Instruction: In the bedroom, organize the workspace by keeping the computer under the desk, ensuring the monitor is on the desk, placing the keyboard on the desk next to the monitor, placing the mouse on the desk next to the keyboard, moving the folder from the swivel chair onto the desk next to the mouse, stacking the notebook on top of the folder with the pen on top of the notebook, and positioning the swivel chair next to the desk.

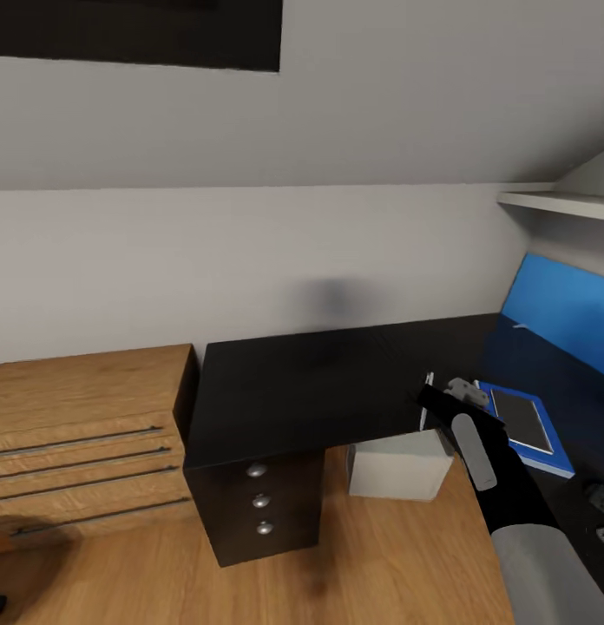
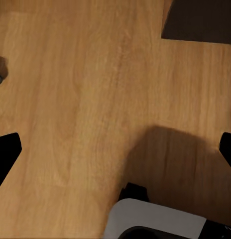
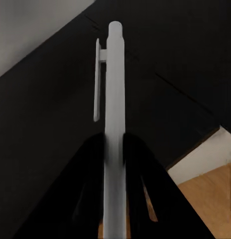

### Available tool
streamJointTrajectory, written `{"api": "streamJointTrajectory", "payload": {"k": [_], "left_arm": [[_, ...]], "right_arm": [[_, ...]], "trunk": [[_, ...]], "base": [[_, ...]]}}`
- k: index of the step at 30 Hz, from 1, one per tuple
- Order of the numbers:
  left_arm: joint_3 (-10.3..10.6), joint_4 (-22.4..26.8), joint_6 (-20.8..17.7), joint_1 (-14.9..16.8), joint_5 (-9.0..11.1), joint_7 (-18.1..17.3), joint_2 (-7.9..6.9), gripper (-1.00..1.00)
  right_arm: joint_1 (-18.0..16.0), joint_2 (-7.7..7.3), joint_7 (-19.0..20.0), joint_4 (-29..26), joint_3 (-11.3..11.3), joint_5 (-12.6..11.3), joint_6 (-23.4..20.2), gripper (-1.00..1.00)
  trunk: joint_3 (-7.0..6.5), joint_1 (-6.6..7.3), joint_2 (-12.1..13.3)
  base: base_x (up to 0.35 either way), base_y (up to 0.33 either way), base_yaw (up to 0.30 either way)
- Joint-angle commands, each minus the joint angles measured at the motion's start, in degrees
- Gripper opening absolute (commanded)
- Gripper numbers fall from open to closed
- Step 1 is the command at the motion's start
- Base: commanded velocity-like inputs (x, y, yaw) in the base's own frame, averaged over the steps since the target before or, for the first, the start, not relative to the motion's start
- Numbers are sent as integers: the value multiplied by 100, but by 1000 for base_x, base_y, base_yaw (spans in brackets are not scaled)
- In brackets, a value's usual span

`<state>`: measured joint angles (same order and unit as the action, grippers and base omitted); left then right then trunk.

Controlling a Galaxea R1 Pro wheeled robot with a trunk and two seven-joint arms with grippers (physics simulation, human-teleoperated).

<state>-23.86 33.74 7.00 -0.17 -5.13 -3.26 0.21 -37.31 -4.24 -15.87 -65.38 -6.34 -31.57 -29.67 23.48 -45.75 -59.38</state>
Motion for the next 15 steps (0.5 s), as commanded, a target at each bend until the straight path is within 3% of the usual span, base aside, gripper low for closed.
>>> {"api": "streamJointTrajectory", "payload": {"k": [1, 9, 15], "left_arm": [[-36, 9, 12, -1, -53, -34, 4, 100], [-47, 9, 18, -1, -46, -34, -3, 100], [-61, 9, 20, -1, -28, -34, -3, 100]], "right_arm": [[-4, -11, -38, -2, -4, -70, -9, -100], [-4, -74, -39, 6, -34, -61, -4, -100], [-4, -132, -38, 7, -42, -60, -4, -100]], "trunk": [[5, -2, -4], [5, -2, -4], [5, -2, -4]], "base": [[182, -188, -293], [202, -211, -296], [74, -75, -298]]}}
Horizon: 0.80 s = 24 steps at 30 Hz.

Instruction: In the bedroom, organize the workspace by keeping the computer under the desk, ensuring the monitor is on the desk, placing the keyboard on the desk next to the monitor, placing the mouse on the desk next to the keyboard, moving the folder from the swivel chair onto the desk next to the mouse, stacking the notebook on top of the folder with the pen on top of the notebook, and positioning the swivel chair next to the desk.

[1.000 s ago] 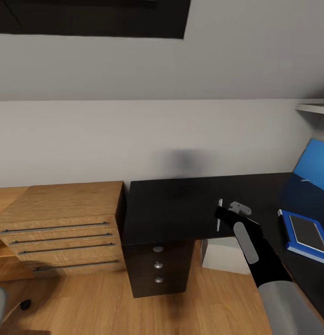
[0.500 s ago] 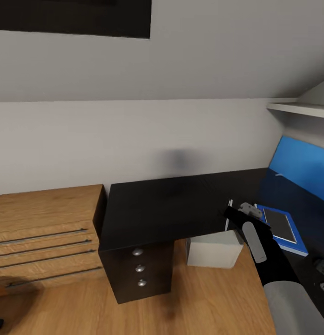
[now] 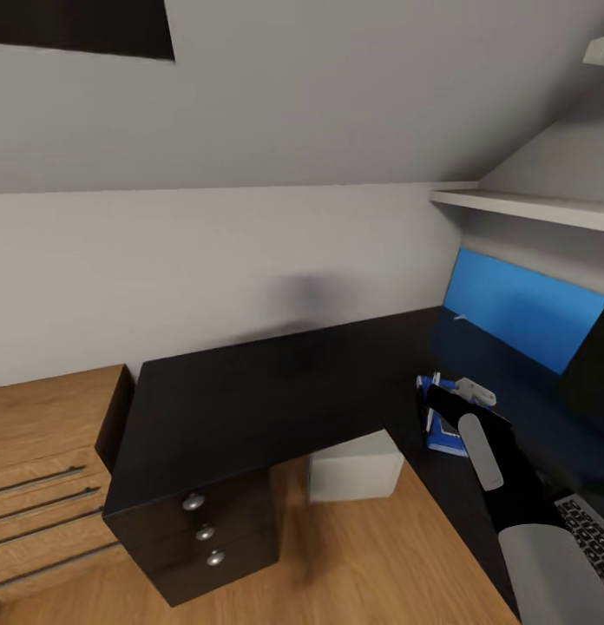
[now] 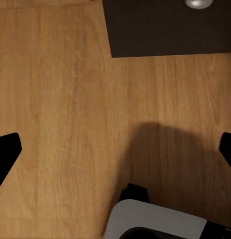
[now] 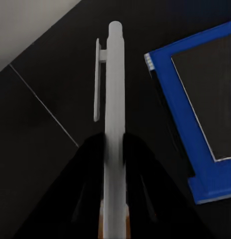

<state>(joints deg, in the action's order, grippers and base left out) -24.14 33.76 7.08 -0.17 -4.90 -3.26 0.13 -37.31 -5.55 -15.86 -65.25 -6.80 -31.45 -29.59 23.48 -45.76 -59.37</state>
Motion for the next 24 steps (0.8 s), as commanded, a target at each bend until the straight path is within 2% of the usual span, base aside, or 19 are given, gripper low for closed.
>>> {"api": "streamJointTrajectory", "payload": {"k": [1, 7, 16, 24], "left_arm": [[-34, 8, 13, 0, -50, -34, 5, 100], [-38, 8, 13, 0, -47, -34, 3, 100], [-45, 8, 13, 0, -46, -34, 2, 100], [-47, 8, 13, 0, -46, -34, 4, 100]], "right_arm": [[-4, -17, -37, -6, 4, -72, -12, -100], [-4, -85, -28, 53, -13, -72, -4, -100], [-4, -95, -19, 161, -36, -70, 37, -100], [-4, -89, 4, 215, -5, -45, 67, -100]], "trunk": [[5, -1, -4], [5, -1, -4], [14, -1, -4], [23, -1, -4]], "base": [[14, -15, -299], [40, -37, -299], [170, -154, -290], [44, -39, -99]]}}
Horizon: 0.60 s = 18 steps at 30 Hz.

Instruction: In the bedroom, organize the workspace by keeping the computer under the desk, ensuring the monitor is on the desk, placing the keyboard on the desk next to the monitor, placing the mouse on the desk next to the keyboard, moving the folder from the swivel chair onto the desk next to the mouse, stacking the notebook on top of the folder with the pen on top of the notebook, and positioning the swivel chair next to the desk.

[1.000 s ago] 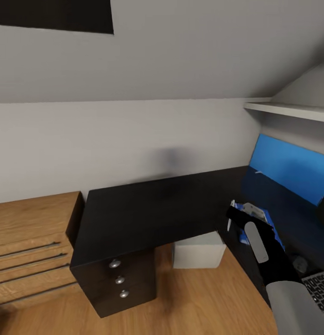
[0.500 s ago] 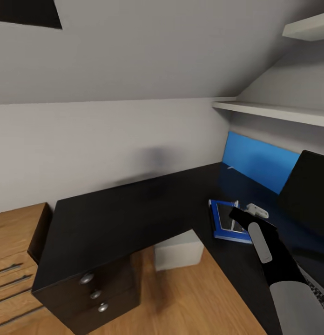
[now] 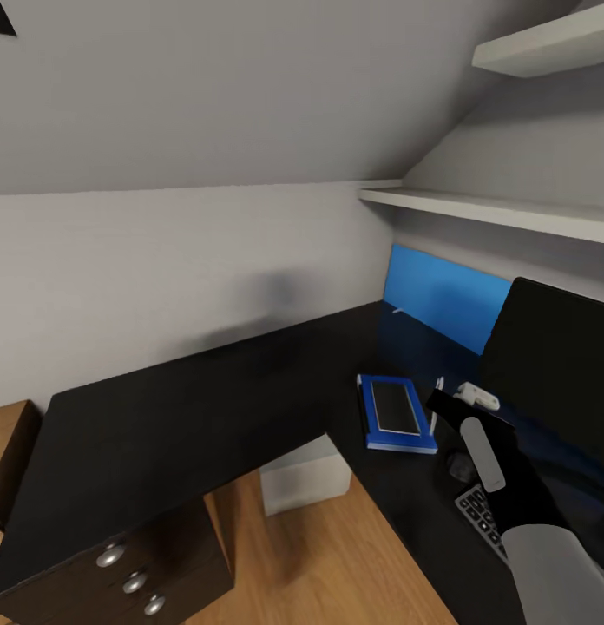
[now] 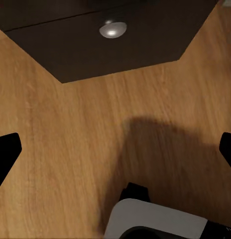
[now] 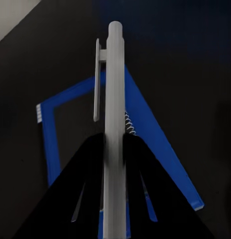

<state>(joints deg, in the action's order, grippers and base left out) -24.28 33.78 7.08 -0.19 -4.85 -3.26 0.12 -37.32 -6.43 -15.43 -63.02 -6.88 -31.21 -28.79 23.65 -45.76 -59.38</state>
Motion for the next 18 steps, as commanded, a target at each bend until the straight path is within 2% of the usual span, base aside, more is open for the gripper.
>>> {"api": "streamJointTrajectory", "payload": {"k": [1, 6, 9, 14, 18], "left_arm": [[-30, 6, 13, 1, -51, -34, 6, 100], [-31, 6, 13, 1, -51, -34, 6, 100], [-27, 6, 13, 1, -51, -34, 6, 100], [-27, 6, 13, 1, -51, -34, 6, 100], [-25, 6, 13, 1, -56, -34, 6, 100]], "right_arm": [[-3, 0, -24, 10, 22, -15, 26, -100], [-3, 7, 14, 279, 47, 326, 239, -100], [-3, 12, 89, 457, 51, 441, 375, -100], [-5, 17, 213, 522, 84, 492, 472, -100], [-5, 17, 279, 563, 278, 508, 510, -100]], "trunk": [[5, -1, -3], [6, -1, -3], [6, -1, -3], [6, -1, -3], [6, -1, -3]], "base": [[183, -6, -15], [272, -2, -5], [301, -1, -1], [266, 0, 0], [233, 0, 0]]}}
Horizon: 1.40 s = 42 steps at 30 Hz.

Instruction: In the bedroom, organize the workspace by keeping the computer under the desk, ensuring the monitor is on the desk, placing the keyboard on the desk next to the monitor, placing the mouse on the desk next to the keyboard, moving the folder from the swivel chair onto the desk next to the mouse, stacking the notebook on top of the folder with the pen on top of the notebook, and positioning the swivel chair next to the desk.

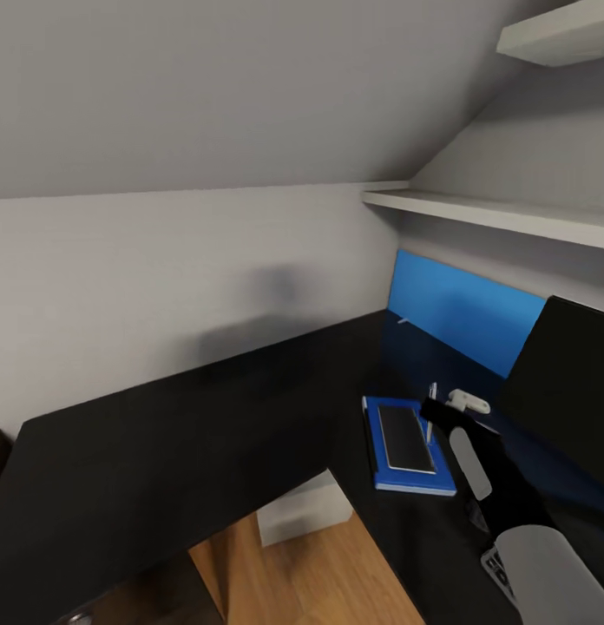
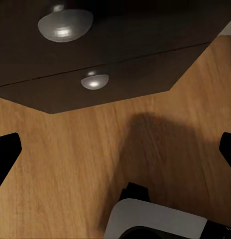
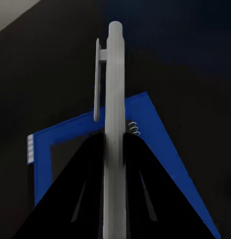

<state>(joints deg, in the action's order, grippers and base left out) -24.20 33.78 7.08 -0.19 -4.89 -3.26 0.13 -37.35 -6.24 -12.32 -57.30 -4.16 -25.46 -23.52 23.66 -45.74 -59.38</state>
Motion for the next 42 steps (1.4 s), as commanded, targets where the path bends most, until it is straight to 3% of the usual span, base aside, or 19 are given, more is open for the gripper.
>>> {"api": "streamJointTrajectory", "payload": {"k": [1, 4, 8, 13, 14, 16, 20, 24, 33, 34, 37, 42], "left_arm": [[-33, 6, 13, 1, -52, -34, 5, 100], [-32, 6, 13, 1, -55, -34, 5, 100], [-32, 6, 13, 1, -55, -34, 5, 100], [-32, 6, 13, 1, -60, -34, 5, 100], [-32, 6, 13, 2, -62, -34, 8, 100], [-32, 6, 13, 2, -63, -34, 8, 100], [-32, 6, 13, 1, -54, -34, 6, 100], [-32, 6, 13, 1, -48, -34, 5, 100], [-32, 6, 13, 1, -47, -34, 5, 100], [-32, 6, 13, 1, -47, -34, 5, 100], [-32, 6, 13, 1, -50, -34, 5, 100], [-32, 6, 13, 1, -49, -34, 8, 100]], "right_arm": [[-2, -4, -27, -4, 55, -66, -15, -100], [-6, -7, -8, 63, 300, -62, -1, -100], [-14, -8, 10, 253, 365, -55, 9, -100], [-54, -15, 170, 942, 408, 15, 334, -100], [-93, -12, 284, 1360, 413, 185, 588, -100], [-131, -9, 361, 1537, 414, 297, 711, -100], [-237, 20, 617, 2127, 421, 754, 1170, -100], [-405, 41, 690, 2665, 424, 947, 1440, -100], [-471, 55, 701, 2795, 427, 968, 1529, -100], [-473, 144, 698, 2801, 431, 969, 1533, -100], [-474, 225, 697, 2806, 438, 972, 1534, -100], [-475, 279, 702, 2816, 442, 973, 1530, -100]], "trunk": [[5, -3, -3], [5, -3, -3], [5, -3, -3], [5, -3, -3], [5, -3, -3], [5, -3, -3], [5, -3, -3], [5, -3, -3], [5, -3, -3], [5, -3, -3], [5, -3, -3], [5, -3, -3]], "base": [[180, 0, 0], [88, 0, 0], [28, 0, 0], [7, 0, 0], [1, 0, 0], [1, 0, 0], [0, 0, 0], [129, 0, 0], [67, 0, 0], [6, 0, 0], [3, 0, 0], [0, 0, 0]]}}
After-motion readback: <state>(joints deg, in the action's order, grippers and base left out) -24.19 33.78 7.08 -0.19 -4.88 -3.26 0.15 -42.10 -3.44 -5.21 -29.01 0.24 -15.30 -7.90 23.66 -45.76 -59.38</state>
